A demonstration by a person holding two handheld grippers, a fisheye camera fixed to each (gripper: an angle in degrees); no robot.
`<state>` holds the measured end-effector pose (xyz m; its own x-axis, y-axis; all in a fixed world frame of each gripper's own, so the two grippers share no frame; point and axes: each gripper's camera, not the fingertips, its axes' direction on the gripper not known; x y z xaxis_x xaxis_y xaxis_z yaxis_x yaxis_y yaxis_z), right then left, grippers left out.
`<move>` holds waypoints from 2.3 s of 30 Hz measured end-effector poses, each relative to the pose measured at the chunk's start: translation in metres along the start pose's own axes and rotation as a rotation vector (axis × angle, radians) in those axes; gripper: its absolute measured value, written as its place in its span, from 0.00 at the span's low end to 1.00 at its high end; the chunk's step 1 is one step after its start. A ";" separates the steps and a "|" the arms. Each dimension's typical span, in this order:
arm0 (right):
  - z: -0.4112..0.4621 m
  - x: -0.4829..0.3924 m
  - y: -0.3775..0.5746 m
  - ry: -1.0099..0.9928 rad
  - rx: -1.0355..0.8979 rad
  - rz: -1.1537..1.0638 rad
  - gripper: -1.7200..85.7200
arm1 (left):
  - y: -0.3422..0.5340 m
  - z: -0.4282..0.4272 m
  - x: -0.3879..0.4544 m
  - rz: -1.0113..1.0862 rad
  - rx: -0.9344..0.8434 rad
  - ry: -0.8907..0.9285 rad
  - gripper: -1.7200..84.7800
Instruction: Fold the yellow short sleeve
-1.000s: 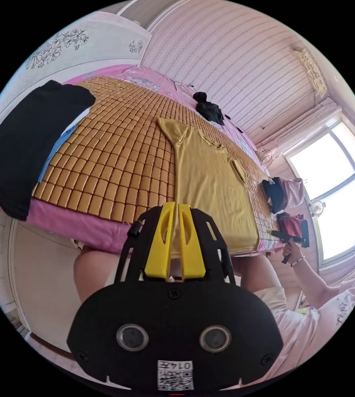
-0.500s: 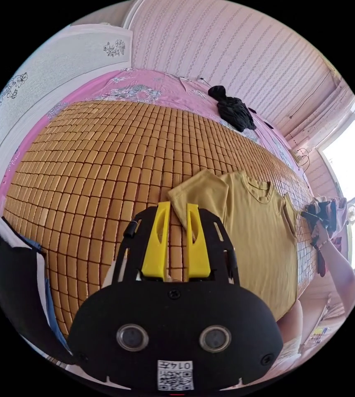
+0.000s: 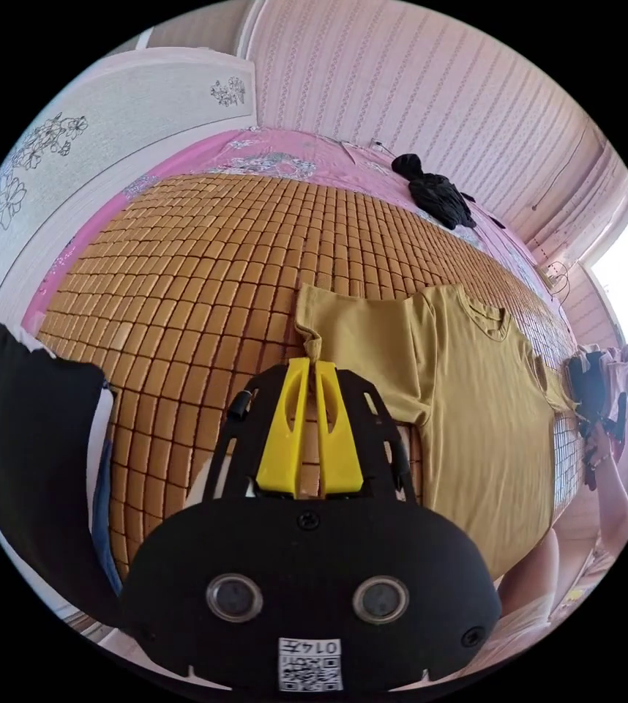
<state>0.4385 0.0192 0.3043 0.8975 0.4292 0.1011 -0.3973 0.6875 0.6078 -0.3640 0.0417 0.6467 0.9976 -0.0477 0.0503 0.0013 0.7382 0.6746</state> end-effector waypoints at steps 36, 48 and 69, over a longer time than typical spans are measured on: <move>0.018 0.016 -0.046 0.108 0.102 0.025 0.07 | -0.078 0.009 0.028 -0.048 -0.079 -0.094 0.08; -0.039 -0.002 0.159 -0.111 0.106 -0.196 0.08 | 0.069 -0.055 0.078 0.311 -0.248 0.083 0.11; 0.050 -0.016 0.207 -0.113 -0.275 -0.099 0.04 | 0.125 -0.047 0.136 0.544 -0.443 -0.015 0.07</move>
<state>0.3518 0.1252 0.4683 0.9440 0.2948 0.1479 -0.3296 0.8621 0.3850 -0.2253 0.1587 0.7034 0.8633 0.3996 0.3082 -0.4667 0.8645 0.1867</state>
